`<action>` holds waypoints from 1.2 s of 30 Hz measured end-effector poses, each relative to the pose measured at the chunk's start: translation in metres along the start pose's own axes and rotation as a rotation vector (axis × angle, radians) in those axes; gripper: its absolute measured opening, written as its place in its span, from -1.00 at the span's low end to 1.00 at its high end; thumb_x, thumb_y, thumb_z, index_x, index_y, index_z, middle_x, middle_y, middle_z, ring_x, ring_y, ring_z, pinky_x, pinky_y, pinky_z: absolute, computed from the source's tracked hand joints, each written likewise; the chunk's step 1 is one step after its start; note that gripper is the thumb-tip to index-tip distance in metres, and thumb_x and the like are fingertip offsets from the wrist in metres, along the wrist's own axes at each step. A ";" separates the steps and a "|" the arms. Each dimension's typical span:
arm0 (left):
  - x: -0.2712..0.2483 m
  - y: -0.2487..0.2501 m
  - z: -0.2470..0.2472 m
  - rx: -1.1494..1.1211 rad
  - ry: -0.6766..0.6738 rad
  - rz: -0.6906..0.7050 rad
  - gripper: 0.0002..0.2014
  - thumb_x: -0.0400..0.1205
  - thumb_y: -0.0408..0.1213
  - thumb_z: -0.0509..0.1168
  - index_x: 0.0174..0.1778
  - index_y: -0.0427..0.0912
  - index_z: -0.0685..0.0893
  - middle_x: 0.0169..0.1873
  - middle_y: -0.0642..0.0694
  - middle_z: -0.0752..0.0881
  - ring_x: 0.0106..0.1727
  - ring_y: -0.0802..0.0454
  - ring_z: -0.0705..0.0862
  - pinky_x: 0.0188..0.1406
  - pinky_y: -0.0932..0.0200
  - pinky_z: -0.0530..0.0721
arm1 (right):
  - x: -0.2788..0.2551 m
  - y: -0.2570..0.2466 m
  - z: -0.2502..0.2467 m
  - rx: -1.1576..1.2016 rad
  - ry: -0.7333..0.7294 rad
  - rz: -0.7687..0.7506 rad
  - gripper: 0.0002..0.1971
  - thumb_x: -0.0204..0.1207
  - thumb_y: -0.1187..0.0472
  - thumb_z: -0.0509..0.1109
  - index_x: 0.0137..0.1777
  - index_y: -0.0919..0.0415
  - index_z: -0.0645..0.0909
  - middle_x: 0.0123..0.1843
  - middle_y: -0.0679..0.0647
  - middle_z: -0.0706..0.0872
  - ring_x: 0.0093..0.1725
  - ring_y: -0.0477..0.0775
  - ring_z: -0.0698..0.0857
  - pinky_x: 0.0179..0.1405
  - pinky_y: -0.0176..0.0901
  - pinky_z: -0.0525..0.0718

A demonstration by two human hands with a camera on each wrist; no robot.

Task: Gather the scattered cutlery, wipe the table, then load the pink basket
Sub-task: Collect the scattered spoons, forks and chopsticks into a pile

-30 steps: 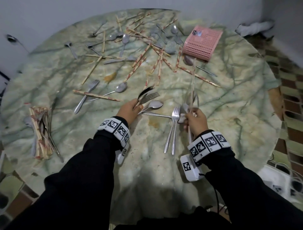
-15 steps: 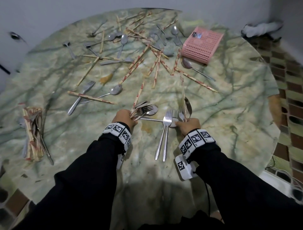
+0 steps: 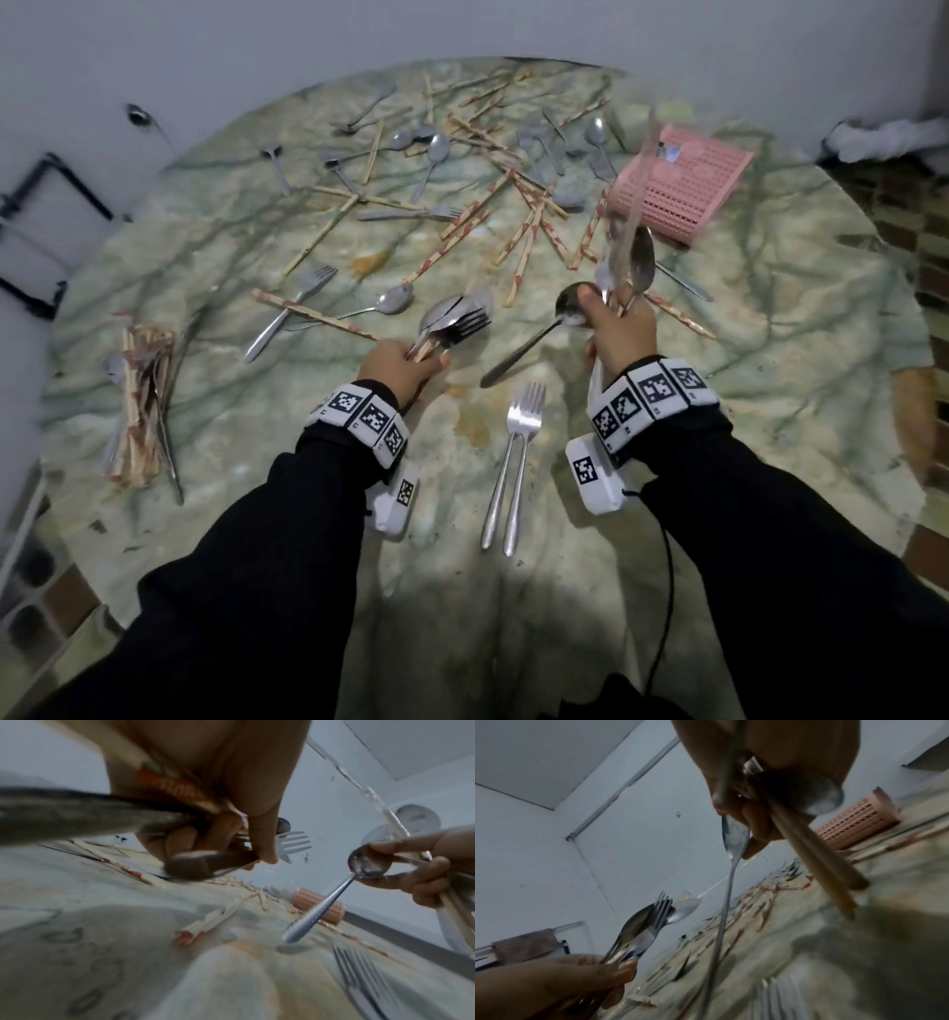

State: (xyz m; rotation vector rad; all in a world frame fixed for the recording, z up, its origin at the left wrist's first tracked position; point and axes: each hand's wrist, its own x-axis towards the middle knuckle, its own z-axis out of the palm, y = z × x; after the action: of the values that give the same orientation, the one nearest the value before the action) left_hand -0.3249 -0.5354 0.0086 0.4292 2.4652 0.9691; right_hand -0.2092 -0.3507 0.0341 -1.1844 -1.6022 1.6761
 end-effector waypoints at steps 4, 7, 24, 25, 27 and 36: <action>-0.003 0.000 -0.012 -0.247 0.118 0.059 -0.65 0.57 -0.29 0.37 -0.54 -0.16 0.47 -0.70 0.04 0.47 -0.64 0.22 0.42 -0.65 0.46 0.30 | -0.001 -0.021 0.012 0.039 -0.067 -0.042 -0.88 0.60 0.14 0.34 0.08 0.12 0.52 -0.29 -0.04 0.53 -0.61 -0.22 0.51 -0.74 -0.43 0.41; -0.009 -0.005 -0.020 -0.438 0.180 0.039 -0.69 0.61 -0.33 0.32 -0.48 -0.14 0.52 -0.62 0.00 0.50 -0.68 0.31 0.41 -0.58 0.44 0.37 | -0.008 -0.027 0.027 0.106 -0.172 0.021 -0.89 0.57 0.23 0.37 -0.15 0.11 0.50 -0.36 0.01 0.47 -0.63 -0.12 0.41 -0.73 -0.38 0.39; -0.070 -0.066 -0.087 -0.900 0.320 -0.128 -0.91 0.71 -0.28 0.15 -0.11 -0.09 0.45 -0.43 -0.17 0.59 -0.72 0.17 0.57 -0.73 0.39 0.49 | -0.099 -0.011 0.129 0.164 -0.874 0.356 -0.78 0.65 0.06 0.21 -0.12 0.19 0.45 -0.43 0.19 0.71 -0.69 -0.08 0.44 -0.67 -0.37 0.44; -0.071 -0.072 -0.091 -0.879 0.326 -0.129 -0.92 0.71 -0.27 0.15 -0.10 -0.08 0.45 -0.43 -0.15 0.58 -0.72 0.18 0.56 -0.73 0.39 0.48 | -0.105 -0.010 0.136 0.148 -0.889 0.354 -0.80 0.66 0.04 0.19 -0.08 0.16 0.44 -0.47 0.18 0.72 -0.68 -0.07 0.46 -0.66 -0.36 0.46; -0.070 -0.082 -0.101 -0.841 0.352 -0.125 -0.90 0.71 -0.26 0.14 -0.12 -0.06 0.46 -0.50 -0.08 0.56 -0.74 0.20 0.49 -0.73 0.39 0.44 | -0.114 -0.009 0.150 0.099 -0.908 0.344 -0.81 0.66 0.00 0.17 -0.02 0.12 0.44 -0.57 0.12 0.70 -0.66 -0.04 0.52 -0.62 -0.32 0.53; -0.051 -0.127 -0.150 -0.905 0.343 -0.135 -0.85 0.69 -0.25 0.19 -0.18 -0.15 0.42 -0.68 0.05 0.34 -0.76 0.21 0.22 -0.76 0.42 0.20 | -0.158 0.017 0.232 0.044 -0.914 0.323 -0.82 0.67 0.09 0.20 -0.16 0.10 0.41 -0.67 -0.03 0.39 -0.73 -0.08 0.43 -0.69 -0.35 0.42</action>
State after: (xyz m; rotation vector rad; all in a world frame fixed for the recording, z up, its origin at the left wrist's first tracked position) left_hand -0.3741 -0.7313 0.0326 -0.2226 1.9740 2.0486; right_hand -0.3310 -0.6045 0.0332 -0.6831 -1.8993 2.6955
